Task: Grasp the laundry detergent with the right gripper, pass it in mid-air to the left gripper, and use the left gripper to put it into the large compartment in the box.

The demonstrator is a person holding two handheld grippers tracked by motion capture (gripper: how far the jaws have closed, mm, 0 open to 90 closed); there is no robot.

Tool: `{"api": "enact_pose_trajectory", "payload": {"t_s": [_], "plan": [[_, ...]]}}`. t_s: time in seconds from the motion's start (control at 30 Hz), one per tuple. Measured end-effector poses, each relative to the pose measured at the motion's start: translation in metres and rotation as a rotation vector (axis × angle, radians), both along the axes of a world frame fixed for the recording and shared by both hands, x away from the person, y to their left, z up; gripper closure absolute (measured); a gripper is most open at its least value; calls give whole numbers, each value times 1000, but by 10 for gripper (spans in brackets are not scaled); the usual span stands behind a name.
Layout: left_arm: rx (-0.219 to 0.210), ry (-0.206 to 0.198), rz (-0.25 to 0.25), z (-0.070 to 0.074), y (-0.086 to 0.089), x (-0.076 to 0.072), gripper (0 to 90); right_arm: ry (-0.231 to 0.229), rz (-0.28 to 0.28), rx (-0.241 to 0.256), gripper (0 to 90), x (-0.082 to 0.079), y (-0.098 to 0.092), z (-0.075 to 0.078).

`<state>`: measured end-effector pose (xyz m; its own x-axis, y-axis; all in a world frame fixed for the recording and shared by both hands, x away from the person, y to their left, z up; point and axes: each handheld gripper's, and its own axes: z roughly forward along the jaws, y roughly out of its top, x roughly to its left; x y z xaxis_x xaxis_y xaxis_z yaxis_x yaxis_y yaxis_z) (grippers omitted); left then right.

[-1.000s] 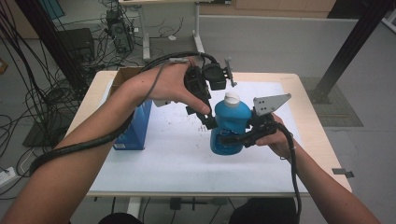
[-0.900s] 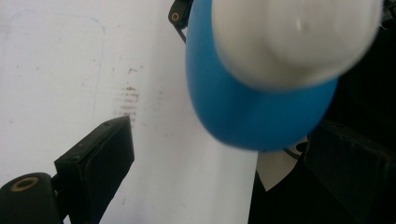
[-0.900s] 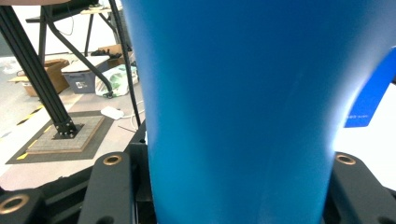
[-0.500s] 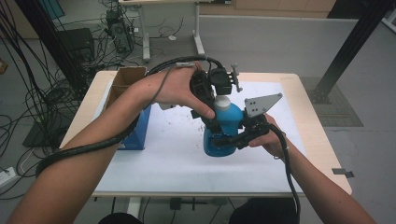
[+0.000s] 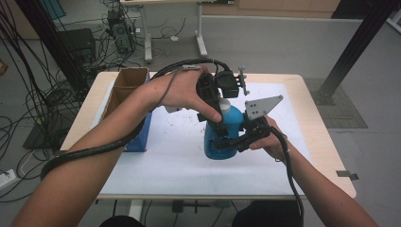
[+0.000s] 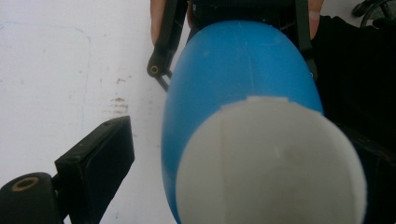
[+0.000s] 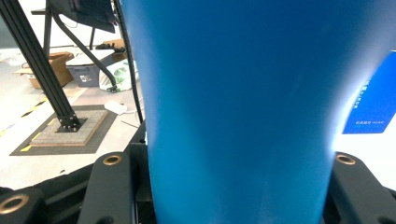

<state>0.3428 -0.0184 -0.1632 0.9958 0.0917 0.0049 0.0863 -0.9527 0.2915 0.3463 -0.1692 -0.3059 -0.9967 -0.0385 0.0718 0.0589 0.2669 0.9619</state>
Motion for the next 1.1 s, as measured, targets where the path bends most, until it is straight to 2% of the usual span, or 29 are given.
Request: {"api": "enact_pose_trajectory", "payload": {"t_s": [0.17, 0.43, 0.57, 0.83, 1.1], "plan": [[10, -4, -2, -1, 0, 0, 87, -1, -1, -4, 441, 0, 1, -1], [1, -9, 8, 1, 1, 0, 87, -1, 5, -10, 441, 0, 3, -1], [12, -7, 4, 0, 2, 0, 87, -5, 5, -9, 441, 0, 3, -1], [2, -10, 3, 1, 2, -2, 87, -7, 3, -8, 441, 1, 3, -1], [10, -20, 4, 2, 2, -1, 87, -7, 4, -9, 442, 1, 3, -1]]}}
